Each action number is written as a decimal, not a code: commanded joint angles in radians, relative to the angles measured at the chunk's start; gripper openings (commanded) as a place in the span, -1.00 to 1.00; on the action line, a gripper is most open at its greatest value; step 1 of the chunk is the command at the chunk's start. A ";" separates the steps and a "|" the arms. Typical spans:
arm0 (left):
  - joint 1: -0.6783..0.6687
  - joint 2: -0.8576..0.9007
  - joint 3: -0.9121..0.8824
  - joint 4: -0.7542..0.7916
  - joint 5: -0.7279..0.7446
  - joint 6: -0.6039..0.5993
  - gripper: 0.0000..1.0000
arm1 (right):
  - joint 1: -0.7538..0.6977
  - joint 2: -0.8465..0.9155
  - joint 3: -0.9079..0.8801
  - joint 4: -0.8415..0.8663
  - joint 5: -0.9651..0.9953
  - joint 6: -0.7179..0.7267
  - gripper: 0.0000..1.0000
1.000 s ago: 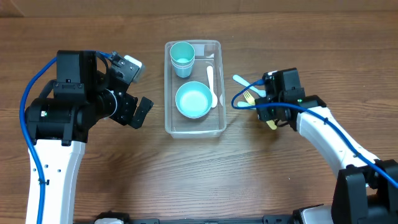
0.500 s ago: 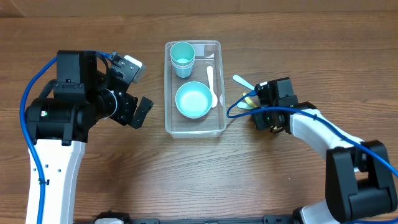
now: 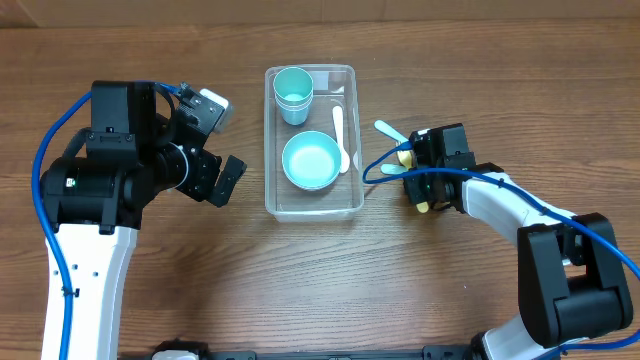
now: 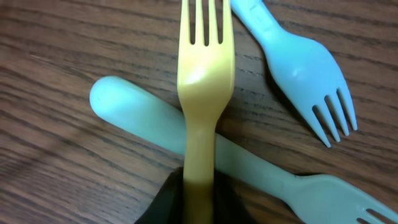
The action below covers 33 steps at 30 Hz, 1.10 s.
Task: Pack container
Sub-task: 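Place the yellow fork into the container next to the spoon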
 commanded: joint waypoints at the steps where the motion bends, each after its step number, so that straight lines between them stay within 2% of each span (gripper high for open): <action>1: 0.006 -0.009 0.016 0.003 0.022 0.023 1.00 | 0.004 0.037 0.000 -0.014 -0.002 0.034 -0.92; 5: 0.006 -0.009 0.016 0.003 0.022 0.023 1.00 | 0.004 -0.010 0.109 -0.156 -0.045 0.050 -0.92; 10: 0.006 -0.009 0.016 0.003 0.022 0.023 1.00 | 0.004 -0.159 0.294 -0.278 -0.150 0.050 -0.92; 12: 0.006 -0.009 0.016 0.003 0.022 0.023 1.00 | 0.004 -0.217 0.336 -0.253 -0.281 0.050 -0.92; 15: 0.006 -0.009 0.016 0.003 0.022 0.023 1.00 | 0.015 -0.262 0.344 -0.116 -0.499 0.095 -0.92; 19: 0.006 -0.009 0.016 0.003 0.022 0.023 1.00 | 0.127 -0.229 0.341 -0.057 -0.459 0.103 -0.92; 22: 0.006 -0.009 0.016 0.003 0.022 0.023 1.00 | 0.211 -0.176 0.341 -0.042 -0.286 0.116 -0.92; 23: 0.006 -0.009 0.016 0.003 0.022 0.023 1.00 | 0.234 -0.144 0.341 -0.024 -0.216 0.165 -0.92; 31: 0.006 -0.009 0.016 0.003 0.022 0.023 1.00 | 0.238 0.004 0.341 0.067 -0.142 0.237 -0.91; 32: 0.006 -0.009 0.016 0.003 0.022 0.023 1.00 | 0.238 0.008 0.341 0.074 -0.141 0.237 -0.65; 33: 0.006 -0.009 0.016 0.003 0.022 0.023 1.00 | 0.238 0.008 0.342 0.080 -0.137 0.237 0.12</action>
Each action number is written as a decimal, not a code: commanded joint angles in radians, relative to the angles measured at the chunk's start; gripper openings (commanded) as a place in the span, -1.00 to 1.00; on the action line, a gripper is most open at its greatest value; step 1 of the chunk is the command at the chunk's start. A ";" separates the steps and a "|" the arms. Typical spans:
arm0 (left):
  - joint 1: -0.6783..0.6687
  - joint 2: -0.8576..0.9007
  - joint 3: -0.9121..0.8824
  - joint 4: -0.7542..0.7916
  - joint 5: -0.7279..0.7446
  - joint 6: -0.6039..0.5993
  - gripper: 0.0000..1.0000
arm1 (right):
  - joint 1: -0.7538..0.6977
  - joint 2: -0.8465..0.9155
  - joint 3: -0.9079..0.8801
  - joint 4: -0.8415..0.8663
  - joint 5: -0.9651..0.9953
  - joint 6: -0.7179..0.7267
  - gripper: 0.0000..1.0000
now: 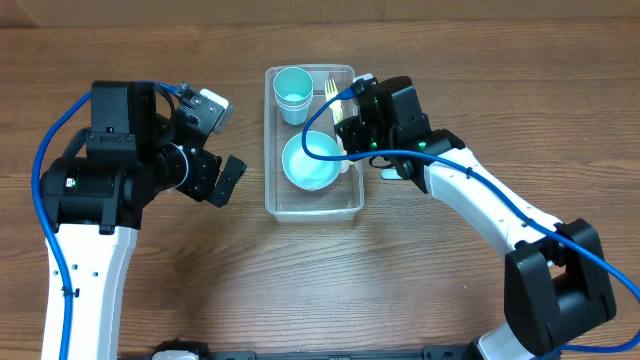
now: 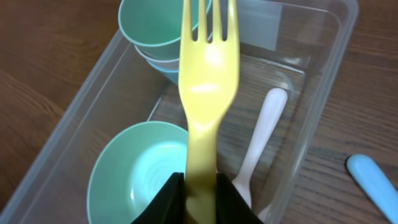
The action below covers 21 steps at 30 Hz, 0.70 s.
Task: Pack container
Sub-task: 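Place the yellow fork into the container next to the spoon, then move the right gripper to the upper light-blue fork and grasp it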
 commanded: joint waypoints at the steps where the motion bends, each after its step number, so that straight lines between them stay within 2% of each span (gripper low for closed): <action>1: 0.006 -0.009 0.016 0.003 0.022 0.023 1.00 | -0.001 0.002 0.018 0.025 0.040 0.014 0.29; 6: 0.006 -0.009 0.016 0.003 0.022 0.023 1.00 | -0.001 -0.107 0.116 -0.112 0.076 0.013 0.38; 9: 0.006 -0.009 0.016 0.003 0.022 0.023 1.00 | -0.017 -0.227 0.134 -0.204 0.228 0.010 0.41; 12: 0.006 -0.009 0.016 0.003 0.022 0.023 1.00 | -0.103 -0.283 0.133 -0.302 0.316 -0.019 0.47; 15: 0.006 -0.009 0.016 0.003 0.022 0.023 1.00 | -0.255 -0.230 0.115 -0.341 0.315 -0.143 0.47; 16: 0.006 -0.009 0.016 0.003 0.022 0.023 1.00 | -0.321 -0.174 0.105 -0.345 0.289 -0.242 0.51; 17: 0.006 -0.009 0.016 0.003 0.022 0.023 1.00 | -0.348 -0.134 0.105 -0.354 0.233 -0.317 0.53; 21: 0.006 -0.009 0.016 0.003 0.022 0.023 1.00 | -0.367 0.011 0.105 -0.330 0.153 -0.449 0.56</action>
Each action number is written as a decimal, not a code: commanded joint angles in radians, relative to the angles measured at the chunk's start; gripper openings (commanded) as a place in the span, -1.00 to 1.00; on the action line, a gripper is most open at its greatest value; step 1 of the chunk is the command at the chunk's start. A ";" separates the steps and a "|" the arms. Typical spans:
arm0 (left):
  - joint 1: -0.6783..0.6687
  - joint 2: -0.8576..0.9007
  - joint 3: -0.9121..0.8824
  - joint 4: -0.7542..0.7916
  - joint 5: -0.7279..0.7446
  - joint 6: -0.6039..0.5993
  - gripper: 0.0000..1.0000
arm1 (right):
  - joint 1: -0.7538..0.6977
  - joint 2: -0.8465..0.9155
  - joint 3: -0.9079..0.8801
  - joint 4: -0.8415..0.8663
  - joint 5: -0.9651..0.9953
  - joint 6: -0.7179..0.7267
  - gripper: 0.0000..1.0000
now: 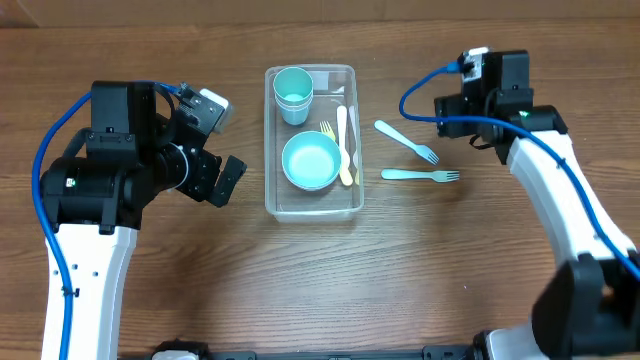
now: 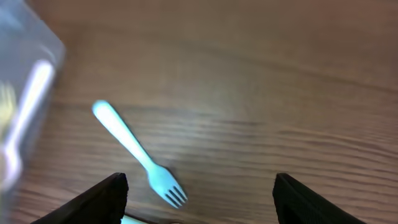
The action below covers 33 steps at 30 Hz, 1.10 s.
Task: Pack container
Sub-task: 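Move the right gripper to the upper light-blue fork and grasp it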
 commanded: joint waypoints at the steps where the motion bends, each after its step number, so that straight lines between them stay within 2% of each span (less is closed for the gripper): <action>1: 0.006 -0.009 0.016 0.003 0.022 0.023 1.00 | 0.004 0.119 -0.008 0.041 -0.079 -0.135 0.58; 7: 0.006 -0.009 0.016 0.003 0.022 0.023 1.00 | 0.004 0.261 -0.008 0.031 -0.143 -0.179 0.57; 14: 0.006 -0.009 0.016 0.003 0.022 0.023 1.00 | 0.004 0.317 -0.008 -0.022 -0.134 -0.186 0.49; 21: 0.006 -0.009 0.016 0.003 0.022 0.023 1.00 | 0.008 0.332 -0.008 -0.021 -0.097 -0.174 0.36; 30: 0.006 -0.009 0.016 0.003 0.022 0.023 1.00 | 0.061 0.337 -0.008 -0.017 -0.026 -0.170 0.34; 33: 0.006 -0.009 0.016 0.003 0.022 0.023 1.00 | 0.061 0.346 -0.008 -0.006 -0.019 -0.170 0.26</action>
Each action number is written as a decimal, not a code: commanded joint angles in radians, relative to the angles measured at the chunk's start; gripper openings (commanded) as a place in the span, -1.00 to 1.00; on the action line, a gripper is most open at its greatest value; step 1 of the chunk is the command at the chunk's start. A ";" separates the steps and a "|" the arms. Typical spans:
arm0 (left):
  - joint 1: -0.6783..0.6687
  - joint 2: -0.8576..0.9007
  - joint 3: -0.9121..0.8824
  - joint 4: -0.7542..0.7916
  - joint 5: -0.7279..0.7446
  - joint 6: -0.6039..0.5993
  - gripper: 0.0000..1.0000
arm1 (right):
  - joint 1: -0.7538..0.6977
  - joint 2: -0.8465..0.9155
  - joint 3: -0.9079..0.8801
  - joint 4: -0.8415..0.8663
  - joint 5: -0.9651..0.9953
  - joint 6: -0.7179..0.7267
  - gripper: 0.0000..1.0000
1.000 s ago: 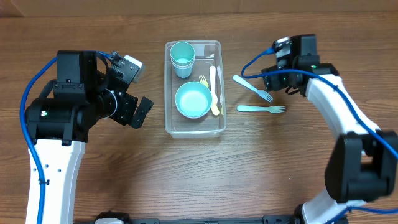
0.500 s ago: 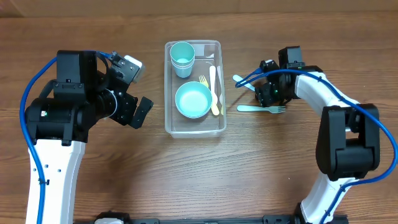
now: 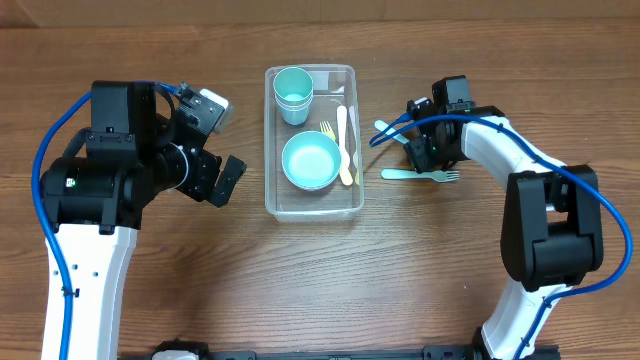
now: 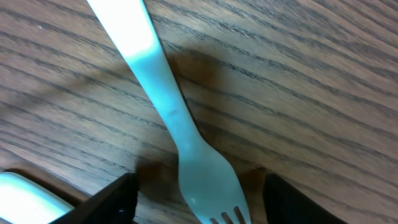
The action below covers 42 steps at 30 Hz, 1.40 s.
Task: Pack container
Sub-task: 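Move the right gripper to the upper light-blue fork and grasp it, then place the light-blue fork into the container beside the yellow fork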
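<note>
The clear plastic container (image 3: 274,140) holds two stacked teal cups (image 3: 293,92), a teal bowl (image 3: 311,160), a white spoon (image 3: 341,122) and a yellow fork (image 3: 338,160). A blue fork (image 4: 168,106) lies on the table to its right, its handle end (image 3: 381,127) poking out from under my right gripper (image 3: 425,148). That gripper (image 4: 199,193) is open and low, with one finger (image 4: 112,199) on each side of the fork's head. A mint fork (image 3: 420,176) lies just in front. My left gripper (image 3: 222,140) hangs open and empty, left of the container.
The mint fork's handle end (image 4: 18,190) shows at the lower left of the right wrist view, close to my left finger. Bare wooden table (image 3: 320,270) lies around the container and the forks.
My right gripper was open and raised to the right of the two forks. Now it is down at the table, open around the blue fork's head. The left arm has not moved.
My right gripper was shut on the yellow fork over the other two forks on the table. Then it held that fork over the container. Then the fork lay in the container beside the spoon and the gripper was open, away. Now it straddles the blue fork.
</note>
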 commanded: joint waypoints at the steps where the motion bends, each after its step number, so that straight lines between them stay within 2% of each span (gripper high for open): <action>1: 0.006 -0.009 0.016 0.003 0.022 0.023 1.00 | 0.000 0.027 -0.006 0.014 0.010 0.006 0.25; 4: 0.005 -0.009 0.016 0.003 0.022 0.023 1.00 | 0.000 0.054 -0.006 0.014 0.011 0.010 0.08; 6: 0.005 -0.009 0.016 0.003 0.022 0.023 1.00 | 0.000 0.062 -0.006 0.019 0.019 0.046 -0.27; 7: 0.005 -0.009 0.016 0.003 0.022 0.023 1.00 | 0.000 0.062 -0.006 0.023 0.022 0.056 -0.34; 11: 0.005 -0.009 0.016 0.003 0.022 0.023 0.99 | 0.000 0.062 -0.005 0.024 0.035 0.081 -0.85; 13: 0.005 -0.009 0.016 0.003 0.022 0.023 1.00 | 0.000 0.062 0.000 0.023 0.056 0.105 -0.92; 18: 0.005 -0.009 0.016 0.003 0.022 0.023 1.00 | 0.000 0.032 0.079 -0.006 0.082 0.165 -0.92; 22: 0.005 -0.009 0.016 0.003 0.022 0.023 1.00 | 0.000 -0.057 0.239 -0.152 0.064 0.274 -0.92; 26: 0.005 -0.009 0.016 0.003 0.022 0.023 1.00 | 0.005 -0.188 0.298 -0.214 -0.118 0.325 -0.92; 28: 0.005 -0.009 0.016 0.003 0.022 0.023 1.00 | 0.005 -0.272 0.298 -0.218 -0.185 0.423 -0.92; 31: 0.005 -0.009 0.016 0.003 0.022 0.023 1.00 | 0.019 -0.332 0.298 -0.215 -0.407 0.454 -0.92; 34: 0.005 -0.009 0.016 0.003 0.022 0.023 1.00 | 0.093 -0.307 0.289 -0.202 -0.395 0.528 -0.92; 37: 0.005 -0.009 0.016 0.003 0.022 0.023 1.00 | 0.221 -0.241 0.289 -0.161 -0.221 0.663 -0.92; 42: 0.005 -0.009 0.016 0.003 0.022 0.023 1.00 | 0.300 -0.143 0.289 -0.127 -0.114 0.745 -0.92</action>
